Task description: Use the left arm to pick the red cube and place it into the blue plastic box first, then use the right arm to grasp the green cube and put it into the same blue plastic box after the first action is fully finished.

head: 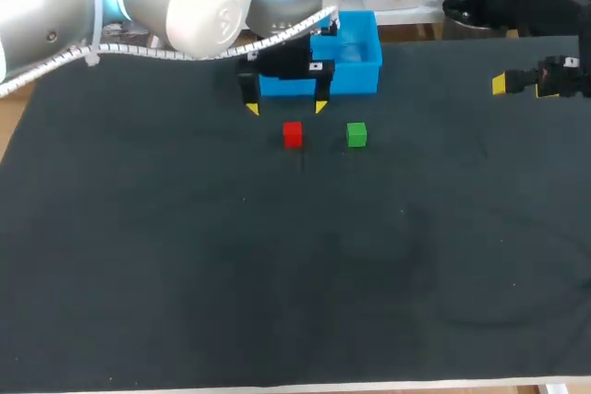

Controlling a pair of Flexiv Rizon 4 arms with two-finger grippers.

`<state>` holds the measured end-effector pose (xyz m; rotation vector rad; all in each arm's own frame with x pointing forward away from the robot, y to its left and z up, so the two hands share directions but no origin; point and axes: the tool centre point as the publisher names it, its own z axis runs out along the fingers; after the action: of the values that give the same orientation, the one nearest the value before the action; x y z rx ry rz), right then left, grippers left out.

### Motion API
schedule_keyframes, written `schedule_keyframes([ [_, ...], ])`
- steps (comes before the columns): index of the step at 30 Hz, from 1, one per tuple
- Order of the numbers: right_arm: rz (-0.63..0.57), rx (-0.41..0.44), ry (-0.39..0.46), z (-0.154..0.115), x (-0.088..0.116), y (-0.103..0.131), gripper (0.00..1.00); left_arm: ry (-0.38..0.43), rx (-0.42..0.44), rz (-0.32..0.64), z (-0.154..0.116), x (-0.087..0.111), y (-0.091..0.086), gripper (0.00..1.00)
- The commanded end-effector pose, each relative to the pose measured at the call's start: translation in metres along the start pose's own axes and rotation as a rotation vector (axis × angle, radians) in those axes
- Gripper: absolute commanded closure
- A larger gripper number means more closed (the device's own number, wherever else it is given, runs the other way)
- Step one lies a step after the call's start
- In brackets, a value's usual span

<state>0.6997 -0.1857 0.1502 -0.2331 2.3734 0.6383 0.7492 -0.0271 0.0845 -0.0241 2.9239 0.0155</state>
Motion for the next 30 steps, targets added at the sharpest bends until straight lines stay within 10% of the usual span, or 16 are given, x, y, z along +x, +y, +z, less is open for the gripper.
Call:
schedule_keyframes([
  [1, 0.0, 0.0, 0.0, 0.0, 0.0, 0.0001, 0.0, 0.011, 0.004, 0.003, 0.0084, -0.0021, -0.0026, 0.0],
  [30, 0.0, 0.0, 0.0, 0.0, 0.0, 0.0001, 0.0, -0.007, 0.019, 0.011, 0.0046, -0.0054, -0.0016, 0.0],
])
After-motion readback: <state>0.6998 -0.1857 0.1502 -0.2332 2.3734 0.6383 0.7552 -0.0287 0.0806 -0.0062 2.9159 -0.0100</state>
